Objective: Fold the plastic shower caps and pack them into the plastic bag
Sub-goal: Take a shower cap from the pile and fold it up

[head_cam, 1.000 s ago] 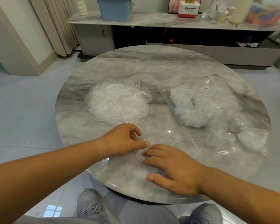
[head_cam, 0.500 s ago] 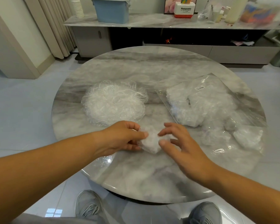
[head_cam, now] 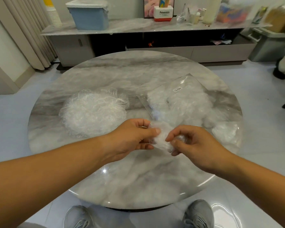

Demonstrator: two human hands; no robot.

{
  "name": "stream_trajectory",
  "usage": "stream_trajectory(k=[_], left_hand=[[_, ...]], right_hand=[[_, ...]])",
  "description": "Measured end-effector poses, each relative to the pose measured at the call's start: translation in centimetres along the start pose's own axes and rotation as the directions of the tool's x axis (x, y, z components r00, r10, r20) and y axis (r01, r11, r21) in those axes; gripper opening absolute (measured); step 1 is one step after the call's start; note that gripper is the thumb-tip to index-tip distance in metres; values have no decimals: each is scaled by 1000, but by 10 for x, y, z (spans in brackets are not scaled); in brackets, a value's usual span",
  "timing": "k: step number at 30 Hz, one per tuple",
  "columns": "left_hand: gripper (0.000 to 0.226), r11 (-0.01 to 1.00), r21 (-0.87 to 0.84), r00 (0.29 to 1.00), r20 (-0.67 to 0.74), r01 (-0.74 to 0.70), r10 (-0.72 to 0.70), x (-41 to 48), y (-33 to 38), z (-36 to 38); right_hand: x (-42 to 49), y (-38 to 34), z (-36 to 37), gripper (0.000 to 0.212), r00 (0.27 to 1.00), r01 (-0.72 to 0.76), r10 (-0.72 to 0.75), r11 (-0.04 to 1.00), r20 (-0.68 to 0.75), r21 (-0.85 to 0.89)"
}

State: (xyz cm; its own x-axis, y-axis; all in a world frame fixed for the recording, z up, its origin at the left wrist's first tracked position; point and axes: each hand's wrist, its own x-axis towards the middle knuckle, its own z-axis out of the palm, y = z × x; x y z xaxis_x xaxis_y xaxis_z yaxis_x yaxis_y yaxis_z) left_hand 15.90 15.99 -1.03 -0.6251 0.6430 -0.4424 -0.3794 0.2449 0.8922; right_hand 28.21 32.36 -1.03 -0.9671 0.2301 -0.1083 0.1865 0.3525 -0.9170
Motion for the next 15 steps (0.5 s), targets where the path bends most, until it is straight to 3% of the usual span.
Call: stream_trajectory(k=[2,4,6,8,11,15], left_hand=[[23,995,88,999,16,-50,49,2,3,16],[28,934,320,987,29,-160,160,4,3,31],[31,739,607,954,135,-293,267,4,0,43],[41,466,778,902,305,-421,306,5,-5,56],[56,153,840,835,463,-520,295,13,-15,71],[75,-97,859,812,507,-502,289,27,-15,78]], right_hand=[[-7,4,-21,26,999,4,-4,1000,-39,-1],[-12,7,-47,28,988,38,-30,998,-151,46],[-15,12,-75,19,959,93,-67,992,-275,83],[-16,24,-101,32,940,84,-56,994,-336,72],[-19,44,-120,73,960,-130,138,990,-245,48],[-19,57,-118,98,944,-309,315,948,-96,72]])
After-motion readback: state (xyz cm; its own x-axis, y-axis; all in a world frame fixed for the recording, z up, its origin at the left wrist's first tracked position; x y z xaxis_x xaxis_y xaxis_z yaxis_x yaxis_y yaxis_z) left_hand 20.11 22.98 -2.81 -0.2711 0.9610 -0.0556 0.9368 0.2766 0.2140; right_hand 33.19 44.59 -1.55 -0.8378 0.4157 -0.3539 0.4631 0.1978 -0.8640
